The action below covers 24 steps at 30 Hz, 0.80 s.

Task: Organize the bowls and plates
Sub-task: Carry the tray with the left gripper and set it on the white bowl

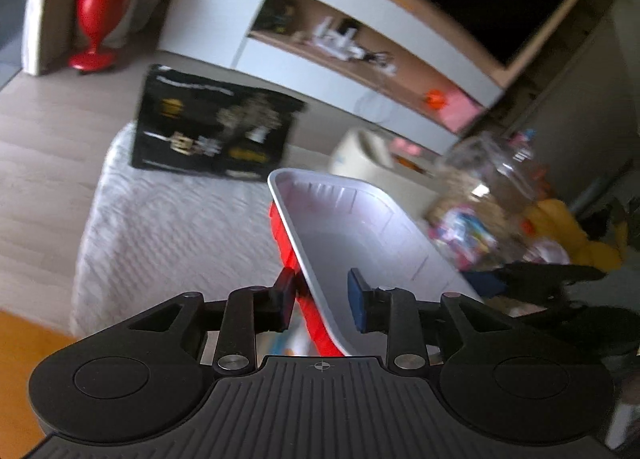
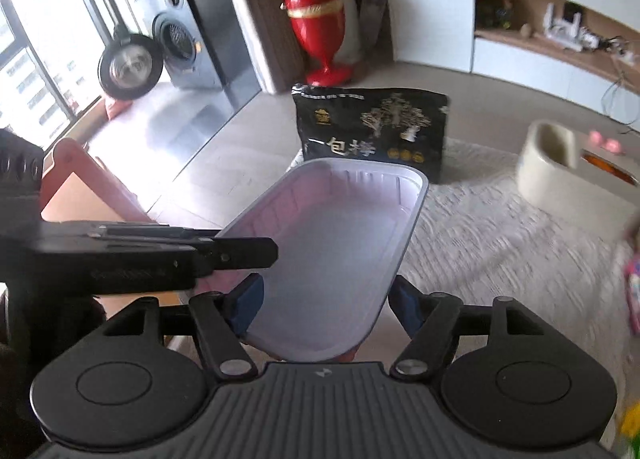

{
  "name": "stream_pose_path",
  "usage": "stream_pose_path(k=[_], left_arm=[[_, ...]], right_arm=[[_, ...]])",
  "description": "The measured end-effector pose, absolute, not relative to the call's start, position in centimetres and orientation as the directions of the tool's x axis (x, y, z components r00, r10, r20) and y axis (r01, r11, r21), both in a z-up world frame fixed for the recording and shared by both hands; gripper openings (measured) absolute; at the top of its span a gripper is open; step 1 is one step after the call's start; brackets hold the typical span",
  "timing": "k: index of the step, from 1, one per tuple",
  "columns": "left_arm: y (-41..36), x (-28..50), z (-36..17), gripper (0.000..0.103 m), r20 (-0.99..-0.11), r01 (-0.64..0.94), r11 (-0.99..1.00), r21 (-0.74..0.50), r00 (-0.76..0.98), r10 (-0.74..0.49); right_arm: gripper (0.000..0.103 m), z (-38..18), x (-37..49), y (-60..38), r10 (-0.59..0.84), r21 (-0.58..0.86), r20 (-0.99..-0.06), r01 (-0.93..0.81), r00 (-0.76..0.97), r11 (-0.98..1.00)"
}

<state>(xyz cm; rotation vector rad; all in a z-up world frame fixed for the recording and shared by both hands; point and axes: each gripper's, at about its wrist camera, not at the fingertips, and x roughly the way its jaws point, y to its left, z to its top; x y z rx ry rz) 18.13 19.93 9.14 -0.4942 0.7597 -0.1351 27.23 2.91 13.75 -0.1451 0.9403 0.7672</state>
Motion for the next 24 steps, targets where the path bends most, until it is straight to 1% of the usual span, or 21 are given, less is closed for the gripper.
stream_pose_path(k=[4,7,9,11,15,19,24], left_arm=[[16.2,16.4,7.9,0.031,-0.648,-0.01,0.892,-0.452,0.691,-0.32],[14.9,16.9,5.7,0.03,-0.685,-0.004,0.906,-0.424,0.655,-0.317],[15.3,17.5,4.0,0.028,-0.715,-0.047,0.889,-0.456,0.614,-0.334],[15.9,17.7,3.3,0.026,-0.726,-0.068,0.883,-0.464,0.6,-0.335],[17.1,17.5,3.8,0.026,-0.71,-0.08,0.877,-0.474,0.624,-0.327],[17.8,17.6,3.9,0.026,-0.711,-0.102,0.875,-0.474,0.63,-0.312],[18.4,18.4,3.3,0.026,-0.718,-0.131,0.866,-0.483,0.625,-0.305]], right_arm=[[0.071,12.5,24.5,-1.2,0.528,0.222,-0.758,-0.61,0.383,0.761],[0.071,9.4,24.1,-2.9,0.52,0.239,-0.76,-0.577,0.39,0.781],[0.071,7.0,24.4,-3.1,0.517,0.269,-0.768,-0.543,0.377,0.795],[0.071,5.7,24.6,-3.2,0.539,0.316,-0.766,-0.525,0.35,0.79],[0.072,5.6,24.6,-3.0,0.575,0.349,-0.746,-0.537,0.336,0.768],[0.074,6.5,24.9,-3.1,0.564,0.322,-0.736,-0.54,0.374,0.778],[0.074,6.8,26.4,-3.0,0.56,0.335,-0.721,-0.503,0.408,0.797]])
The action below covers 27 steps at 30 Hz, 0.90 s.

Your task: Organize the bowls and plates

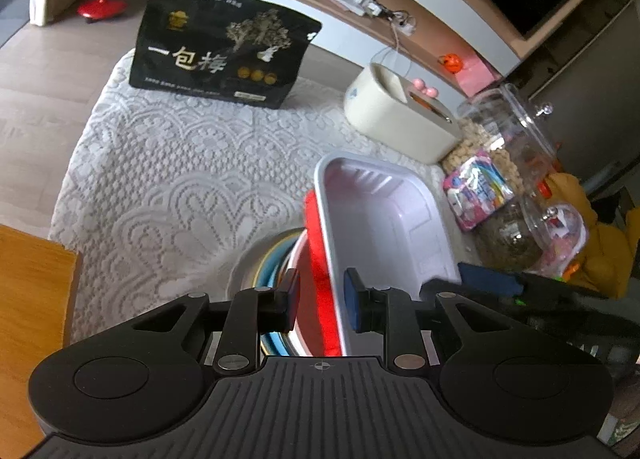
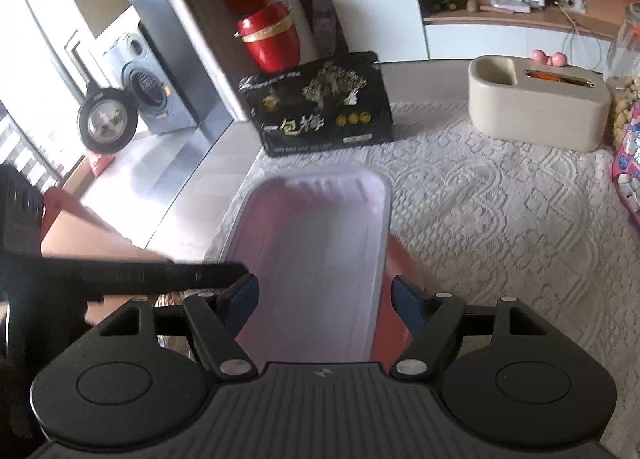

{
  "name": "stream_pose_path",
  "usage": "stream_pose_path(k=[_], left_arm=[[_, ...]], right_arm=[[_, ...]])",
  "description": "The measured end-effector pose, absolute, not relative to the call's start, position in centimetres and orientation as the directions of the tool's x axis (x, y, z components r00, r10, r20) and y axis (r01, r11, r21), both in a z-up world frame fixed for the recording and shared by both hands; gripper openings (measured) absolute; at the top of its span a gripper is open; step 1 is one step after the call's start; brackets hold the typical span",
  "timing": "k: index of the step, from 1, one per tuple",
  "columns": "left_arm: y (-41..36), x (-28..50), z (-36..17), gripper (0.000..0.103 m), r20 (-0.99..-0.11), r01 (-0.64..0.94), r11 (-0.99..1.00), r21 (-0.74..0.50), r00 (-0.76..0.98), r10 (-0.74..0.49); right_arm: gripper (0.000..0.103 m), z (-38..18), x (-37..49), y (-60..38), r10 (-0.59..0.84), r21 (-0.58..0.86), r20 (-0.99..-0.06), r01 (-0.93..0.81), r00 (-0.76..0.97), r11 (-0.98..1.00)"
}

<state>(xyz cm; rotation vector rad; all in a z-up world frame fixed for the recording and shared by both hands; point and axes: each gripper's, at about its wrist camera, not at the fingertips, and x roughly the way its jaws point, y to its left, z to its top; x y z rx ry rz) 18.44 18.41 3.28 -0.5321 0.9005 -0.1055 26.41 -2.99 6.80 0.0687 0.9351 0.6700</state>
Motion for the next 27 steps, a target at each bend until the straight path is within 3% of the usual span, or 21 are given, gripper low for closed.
stream_pose_path(k=[20,27], left_arm=[[19.7,19.4,2.6,0.026,-0.688,-0.148,0.829,-0.54,0.644,-0.333],[18.5,16.9,5.1,0.026,-0.637,-0.153,0.886,-0.439,0.748,-0.187]], right_arm=[[0.073,4.5,30.1,-1.4,0.487,0.276,-0.747,-0.455,0.453,0.847],[0.073,5.9,28.4,-2.9,0.499,0.261,-0.693,-0.464,0.521,0.847]])
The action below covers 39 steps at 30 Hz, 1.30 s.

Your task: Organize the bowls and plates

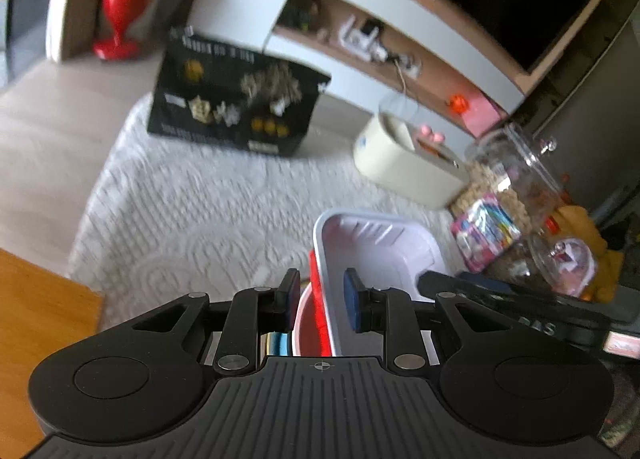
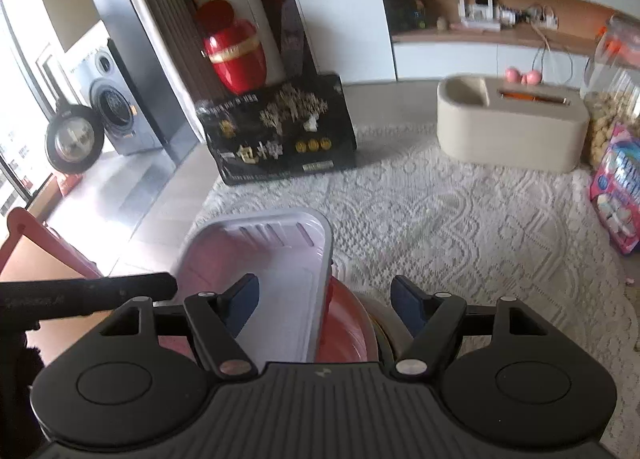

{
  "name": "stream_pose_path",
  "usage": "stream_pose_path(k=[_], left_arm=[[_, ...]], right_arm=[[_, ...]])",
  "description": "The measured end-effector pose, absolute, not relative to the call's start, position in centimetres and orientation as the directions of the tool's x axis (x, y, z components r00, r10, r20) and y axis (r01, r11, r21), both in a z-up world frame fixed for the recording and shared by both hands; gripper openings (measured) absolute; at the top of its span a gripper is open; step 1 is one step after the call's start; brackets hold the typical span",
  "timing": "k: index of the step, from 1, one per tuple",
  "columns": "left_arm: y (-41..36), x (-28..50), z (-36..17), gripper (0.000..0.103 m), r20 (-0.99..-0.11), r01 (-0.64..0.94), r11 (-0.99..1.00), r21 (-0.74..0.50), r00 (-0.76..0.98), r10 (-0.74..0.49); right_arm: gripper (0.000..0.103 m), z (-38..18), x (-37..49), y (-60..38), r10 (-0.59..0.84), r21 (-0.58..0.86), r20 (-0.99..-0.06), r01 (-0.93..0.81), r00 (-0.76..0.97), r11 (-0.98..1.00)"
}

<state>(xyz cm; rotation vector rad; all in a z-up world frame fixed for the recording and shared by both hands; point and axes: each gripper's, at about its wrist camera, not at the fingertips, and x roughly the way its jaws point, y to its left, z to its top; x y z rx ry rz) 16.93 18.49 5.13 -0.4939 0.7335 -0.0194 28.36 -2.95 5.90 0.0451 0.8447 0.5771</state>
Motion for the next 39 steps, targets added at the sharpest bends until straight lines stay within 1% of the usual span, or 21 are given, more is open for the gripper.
stream_pose_path(k=[3,5,7,8,10,11,12,14,16,18,21,23,25,29,39], left_arm=[[17.3,13.9,6.2,0.026,-0.581,-0.166,0.886,-0.434,0.803,-0.135],[15.8,10.6,6.2,0.026,-0.509,-0.158,0.88,-0.448,0.854,-0.106],[13.6,7.2,5.4,0.026,-0.452,-0.104,0.896,-0.431,0.885,-0.115],[12.7,5.9,4.9,0.026,-0.445,-0.08,0.908,-0.41,0.887,-0.123],[10.2,3.4,3.7,0.023,-0.471,-0.072,0.936,-0.346,0.876,-0.107],[9.0,2.3,3.1,0.02,-0.484,-0.08,0.944,-0.32,0.871,-0.09],[8.0,1.3,2.5,0.018,-0.488,-0.085,0.95,-0.302,0.87,-0.077],[5.9,0.0,1.5,0.018,-0.495,-0.079,0.962,-0.263,0.866,-0.065],[4.4,-0.8,0.7,0.018,-0.5,-0.093,0.969,-0.23,0.865,-0.036],[3.3,-1.2,0.1,0.018,-0.49,-0.114,0.972,-0.205,0.872,-0.001],[2.1,-2.1,-0.6,0.018,-0.479,-0.167,0.969,-0.182,0.876,0.061],[1.3,-2.6,-0.9,0.017,-0.5,-0.198,0.97,-0.138,0.86,0.104],[0.5,-3.2,-1.2,0.017,-0.5,-0.205,0.972,-0.111,0.857,0.124],[0.1,-3.5,-1.2,0.017,-0.493,-0.199,0.976,-0.092,0.86,0.129],[0.1,-3.5,-1.6,0.017,-0.518,-0.201,0.976,-0.081,0.845,0.131]], right_arm=[[0.079,6.9,25.6,-4.5,0.516,0.262,-0.643,-0.47,0.566,0.843],[0.083,7.4,22.8,-5.9,0.542,0.263,-0.593,-0.493,0.595,0.829],[0.085,7.2,19.8,-7.7,0.559,0.269,-0.553,-0.502,0.618,0.822],[0.085,6.9,18.5,-8.5,0.563,0.281,-0.543,-0.497,0.623,0.821],[0.086,5.7,15.4,-10.1,0.589,0.309,-0.529,-0.507,0.611,0.805],[0.086,4.9,14.0,-10.7,0.597,0.315,-0.524,-0.513,0.607,0.798],[0.086,4.1,12.5,-11.2,0.596,0.306,-0.519,-0.518,0.612,0.799],[0.087,2.7,10.0,-11.9,0.564,0.242,-0.511,-0.521,0.648,0.818],[0.087,1.0,7.6,-12.4,0.496,0.143,-0.5,-0.498,0.71,0.856],[0.087,-0.2,6.0,-12.8,0.466,0.102,-0.488,-0.482,0.738,0.87],[0.087,-0.9,5.2,-13.6,0.462,0.121,-0.472,-0.464,0.751,0.878],[0.087,-0.9,5.0,-13.9,0.452,0.123,-0.46,-0.45,0.764,0.885],[0.088,-0.9,5.0,-14.0,0.45,0.127,-0.459,-0.444,0.766,0.887],[0.088,-1.3,4.8,-13.2,0.445,0.109,-0.481,-0.452,0.755,0.885],[0.088,-1.5,5.0,-13.0,0.43,0.101,-0.501,-0.443,0.751,0.891]])
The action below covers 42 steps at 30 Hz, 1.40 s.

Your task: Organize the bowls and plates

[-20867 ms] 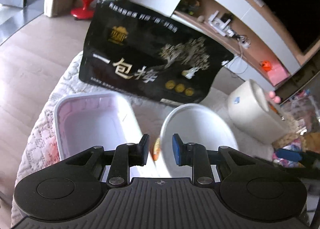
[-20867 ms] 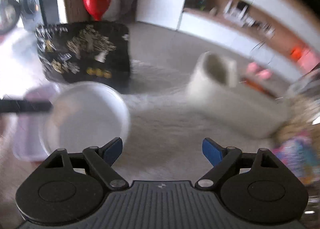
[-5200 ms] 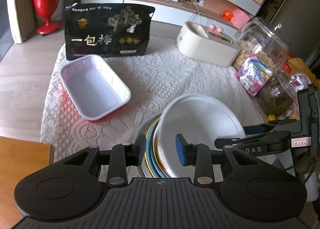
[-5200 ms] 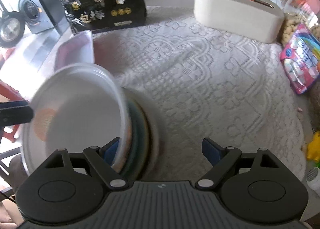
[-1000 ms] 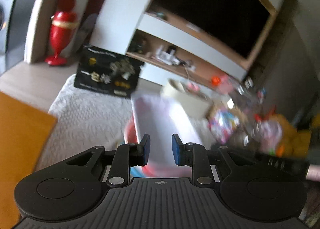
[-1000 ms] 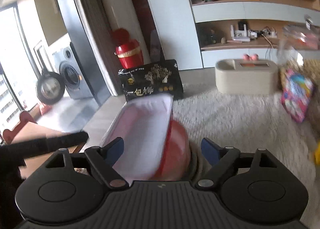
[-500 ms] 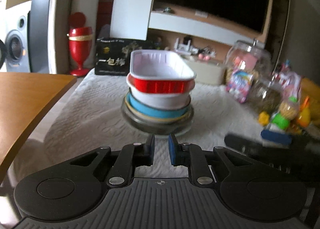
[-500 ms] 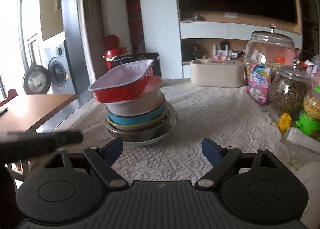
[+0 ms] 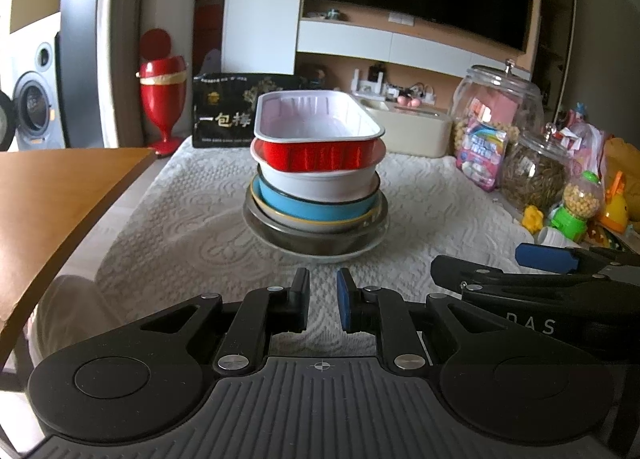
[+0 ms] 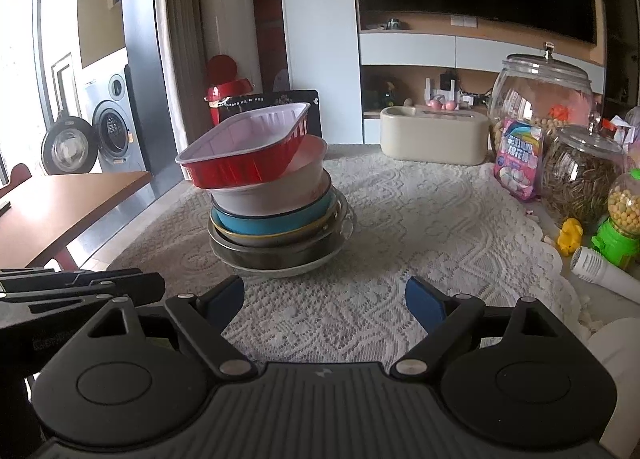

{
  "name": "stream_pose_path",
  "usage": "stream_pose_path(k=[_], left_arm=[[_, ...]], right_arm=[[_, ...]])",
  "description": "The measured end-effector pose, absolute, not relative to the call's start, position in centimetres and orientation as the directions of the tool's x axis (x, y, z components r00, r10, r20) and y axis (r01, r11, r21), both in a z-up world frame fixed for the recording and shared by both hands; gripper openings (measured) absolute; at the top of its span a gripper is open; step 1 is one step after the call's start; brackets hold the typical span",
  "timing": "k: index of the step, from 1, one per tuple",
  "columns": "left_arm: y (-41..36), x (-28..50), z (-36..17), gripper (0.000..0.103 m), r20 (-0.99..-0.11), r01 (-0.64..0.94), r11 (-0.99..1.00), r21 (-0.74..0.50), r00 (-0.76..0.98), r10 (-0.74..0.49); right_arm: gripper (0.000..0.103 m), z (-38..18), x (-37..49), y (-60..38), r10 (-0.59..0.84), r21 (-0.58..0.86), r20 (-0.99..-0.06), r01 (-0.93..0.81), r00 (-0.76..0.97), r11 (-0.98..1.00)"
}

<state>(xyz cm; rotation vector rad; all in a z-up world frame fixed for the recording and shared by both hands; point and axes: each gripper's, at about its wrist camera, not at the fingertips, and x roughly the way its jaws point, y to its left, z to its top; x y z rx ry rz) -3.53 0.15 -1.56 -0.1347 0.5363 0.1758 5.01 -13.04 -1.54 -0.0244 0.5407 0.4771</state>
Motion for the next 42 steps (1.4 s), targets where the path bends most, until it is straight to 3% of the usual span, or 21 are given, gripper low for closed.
stream_pose_path(k=[42], left_arm=[[0.09,-3.43,-1.59,0.017,-0.528,-0.197,0.977,-0.085,0.84,0.124]], right_arm=[[0.089,-1.58,4.97,-12.92,0.428,0.099,-0.525,-0.447,0.735,0.889]])
